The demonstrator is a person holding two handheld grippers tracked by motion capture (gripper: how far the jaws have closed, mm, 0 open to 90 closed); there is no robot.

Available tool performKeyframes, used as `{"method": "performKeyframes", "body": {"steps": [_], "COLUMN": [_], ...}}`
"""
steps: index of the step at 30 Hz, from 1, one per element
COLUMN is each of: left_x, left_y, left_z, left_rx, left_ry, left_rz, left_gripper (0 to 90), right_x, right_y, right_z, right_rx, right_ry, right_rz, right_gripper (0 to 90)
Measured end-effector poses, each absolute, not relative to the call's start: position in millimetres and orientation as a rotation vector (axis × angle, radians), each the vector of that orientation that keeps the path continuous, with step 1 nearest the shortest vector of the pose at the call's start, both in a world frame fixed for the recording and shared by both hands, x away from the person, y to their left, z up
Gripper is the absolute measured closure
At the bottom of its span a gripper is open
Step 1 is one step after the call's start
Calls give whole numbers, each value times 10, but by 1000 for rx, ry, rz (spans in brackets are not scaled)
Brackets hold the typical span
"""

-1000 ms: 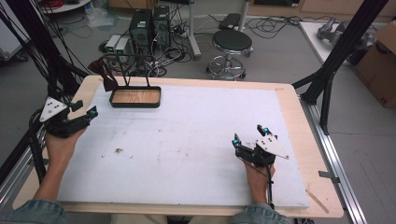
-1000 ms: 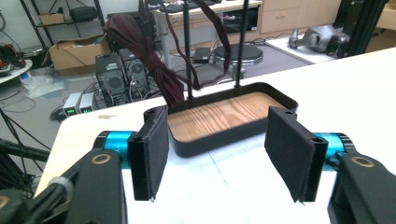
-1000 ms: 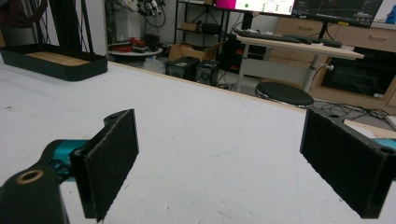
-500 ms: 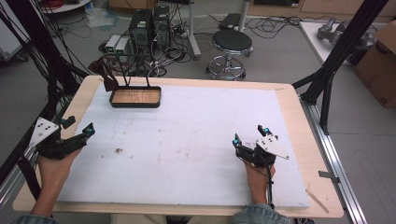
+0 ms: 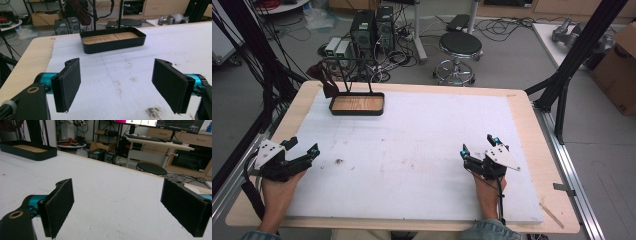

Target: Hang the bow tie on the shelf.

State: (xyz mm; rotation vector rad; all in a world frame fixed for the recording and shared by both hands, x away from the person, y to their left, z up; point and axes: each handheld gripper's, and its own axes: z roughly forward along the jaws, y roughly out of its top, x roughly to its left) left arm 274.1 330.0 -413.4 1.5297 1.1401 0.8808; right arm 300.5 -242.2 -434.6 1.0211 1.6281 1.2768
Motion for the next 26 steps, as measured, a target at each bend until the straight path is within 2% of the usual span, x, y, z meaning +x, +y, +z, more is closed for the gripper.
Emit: {"method": "performKeyframes", "body": {"steps": [26], "left_x": [2766], "left_y": [3229], "left_z": [-4273], "left_rx": [1606], "left_ry": [1145], "left_rz": [844], "left_gripper": [232], "right_x": [3018], "right_y": [-2431], "right_z": [-4350], "right_rx": [1029], "right_ry": [1626], "right_rz": [1285], "right_gripper": [106]}}
